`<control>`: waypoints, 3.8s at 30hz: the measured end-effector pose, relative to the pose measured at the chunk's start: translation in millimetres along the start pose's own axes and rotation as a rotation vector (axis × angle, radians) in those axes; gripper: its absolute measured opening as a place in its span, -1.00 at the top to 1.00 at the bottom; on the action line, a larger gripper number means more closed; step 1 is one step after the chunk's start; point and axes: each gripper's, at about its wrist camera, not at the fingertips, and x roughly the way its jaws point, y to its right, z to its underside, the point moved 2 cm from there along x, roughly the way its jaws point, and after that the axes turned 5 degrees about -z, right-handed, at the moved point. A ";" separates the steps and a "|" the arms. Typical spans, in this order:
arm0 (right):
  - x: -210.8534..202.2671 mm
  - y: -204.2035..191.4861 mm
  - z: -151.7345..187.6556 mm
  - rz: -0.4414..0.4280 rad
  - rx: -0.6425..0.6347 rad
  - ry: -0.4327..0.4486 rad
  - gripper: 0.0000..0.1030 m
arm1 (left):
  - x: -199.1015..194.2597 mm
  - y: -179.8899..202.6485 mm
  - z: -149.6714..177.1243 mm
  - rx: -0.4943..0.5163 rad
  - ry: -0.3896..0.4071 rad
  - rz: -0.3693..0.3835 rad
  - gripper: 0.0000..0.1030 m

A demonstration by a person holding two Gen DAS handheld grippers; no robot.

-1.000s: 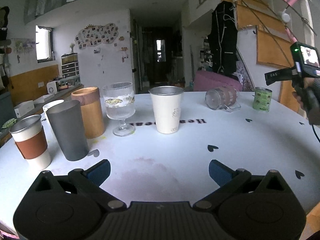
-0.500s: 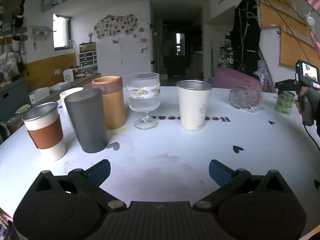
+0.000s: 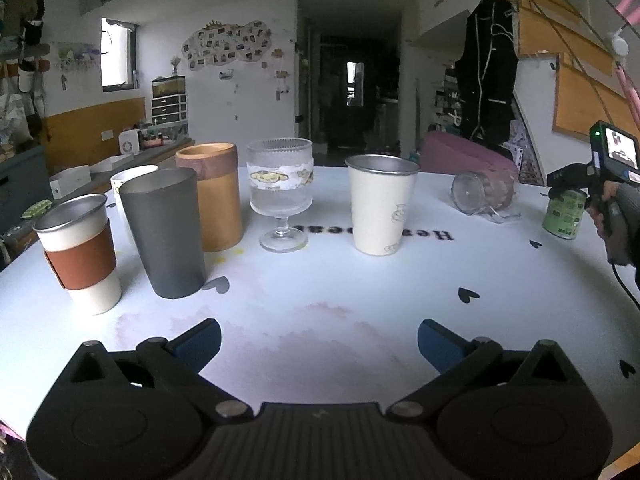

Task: Flip cup upright
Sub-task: 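Lift the green can with the right gripper toward the left gripper, then grasp the can with the left gripper while the right gripper opens and releases it, then turn the can open end up with the left gripper while the right gripper regrasps it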

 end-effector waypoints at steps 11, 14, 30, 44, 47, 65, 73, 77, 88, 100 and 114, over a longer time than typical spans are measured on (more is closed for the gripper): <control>-130.2 -43.7 65.9 -0.212 -0.143 0.054 -0.43 | -17.1 -2.6 7.1 -0.004 0.016 0.057 -1.00; -168.7 -57.9 89.9 -0.291 -0.163 0.062 -0.43 | -24.8 -3.4 8.3 -0.008 0.024 0.073 -1.00; -286.3 -132.3 198.7 -0.663 -0.378 0.058 -0.43 | -27.2 6.1 -17.5 -0.018 0.032 0.191 -1.00; -294.0 -123.1 208.3 -0.667 -0.357 0.061 -0.80 | 3.3 69.9 -42.5 0.071 -0.122 0.445 -0.98; -293.1 -117.9 213.9 -0.642 -0.349 0.034 -0.52 | 12.4 84.0 -43.6 0.084 -0.169 0.471 -0.96; -297.4 -109.2 231.8 -0.794 -0.288 -0.098 0.71 | 25.7 106.3 -45.4 0.116 -0.242 0.511 -0.47; -274.6 -100.7 224.5 -0.772 -0.187 -0.126 0.81 | 7.9 92.5 -45.8 0.121 -0.190 0.499 -0.43; -264.8 -104.0 221.9 -0.757 -0.147 -0.143 0.80 | -2.7 85.6 -42.0 0.139 -0.167 0.495 -0.43; -260.4 -109.3 223.7 -0.733 -0.165 -0.155 0.79 | 0.3 55.3 -22.5 0.094 -0.226 0.475 -0.43; -239.1 -52.8 186.7 -0.681 0.133 -0.204 0.20 | 8.5 40.4 -11.6 0.041 -0.262 0.472 -0.40; -184.3 -101.4 153.0 -0.852 0.369 -0.485 -0.43 | 10.4 38.6 -7.9 0.045 -0.264 0.477 -0.40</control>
